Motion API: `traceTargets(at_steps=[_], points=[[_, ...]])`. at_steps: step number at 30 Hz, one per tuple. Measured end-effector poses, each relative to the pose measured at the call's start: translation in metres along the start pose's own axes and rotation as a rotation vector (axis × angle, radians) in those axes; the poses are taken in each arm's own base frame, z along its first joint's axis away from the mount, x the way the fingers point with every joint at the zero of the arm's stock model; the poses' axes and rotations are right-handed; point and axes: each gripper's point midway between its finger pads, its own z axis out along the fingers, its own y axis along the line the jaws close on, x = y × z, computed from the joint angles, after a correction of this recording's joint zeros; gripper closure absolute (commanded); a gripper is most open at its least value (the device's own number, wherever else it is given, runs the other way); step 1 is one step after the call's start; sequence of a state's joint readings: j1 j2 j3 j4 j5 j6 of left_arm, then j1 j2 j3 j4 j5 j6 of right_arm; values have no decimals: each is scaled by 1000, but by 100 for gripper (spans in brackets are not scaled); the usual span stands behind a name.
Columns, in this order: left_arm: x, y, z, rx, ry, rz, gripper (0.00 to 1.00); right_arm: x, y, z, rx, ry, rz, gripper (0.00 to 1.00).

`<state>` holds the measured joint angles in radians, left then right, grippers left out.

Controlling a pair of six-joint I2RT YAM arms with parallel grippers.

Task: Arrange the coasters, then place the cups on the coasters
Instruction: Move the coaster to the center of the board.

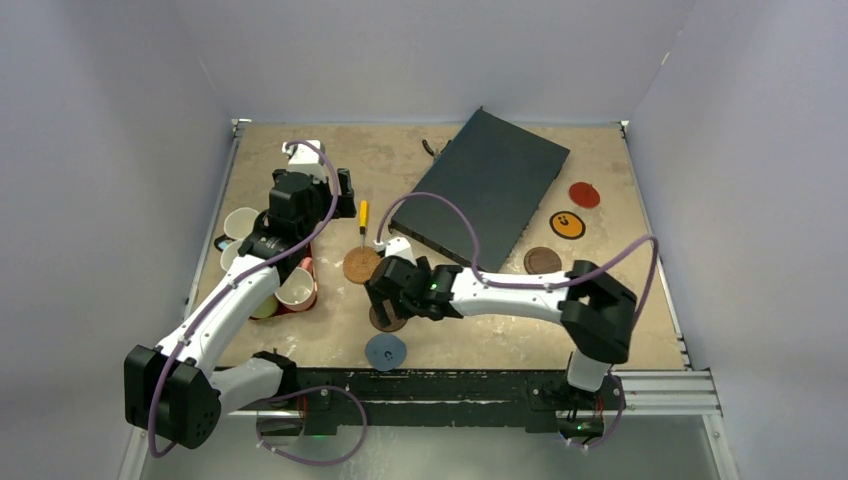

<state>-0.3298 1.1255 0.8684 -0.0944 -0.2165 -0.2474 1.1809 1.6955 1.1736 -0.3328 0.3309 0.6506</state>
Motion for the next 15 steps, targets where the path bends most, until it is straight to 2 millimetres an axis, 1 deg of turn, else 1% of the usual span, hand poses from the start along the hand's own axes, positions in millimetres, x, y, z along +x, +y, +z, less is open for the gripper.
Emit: traceTargets(at_steps=[4,8,13,15], points=[[0,0,0,-1,0,0,1,8,6,21,43,26,-10,3],[0,0,0,-1,0,0,1,15,2,36,94,50,-8,4],[0,0,0,0,0,0,1,29,-9,47,159,82,4,7],[0,0,0,0,0,0,1,27,-10,47,173,77,21,8]])
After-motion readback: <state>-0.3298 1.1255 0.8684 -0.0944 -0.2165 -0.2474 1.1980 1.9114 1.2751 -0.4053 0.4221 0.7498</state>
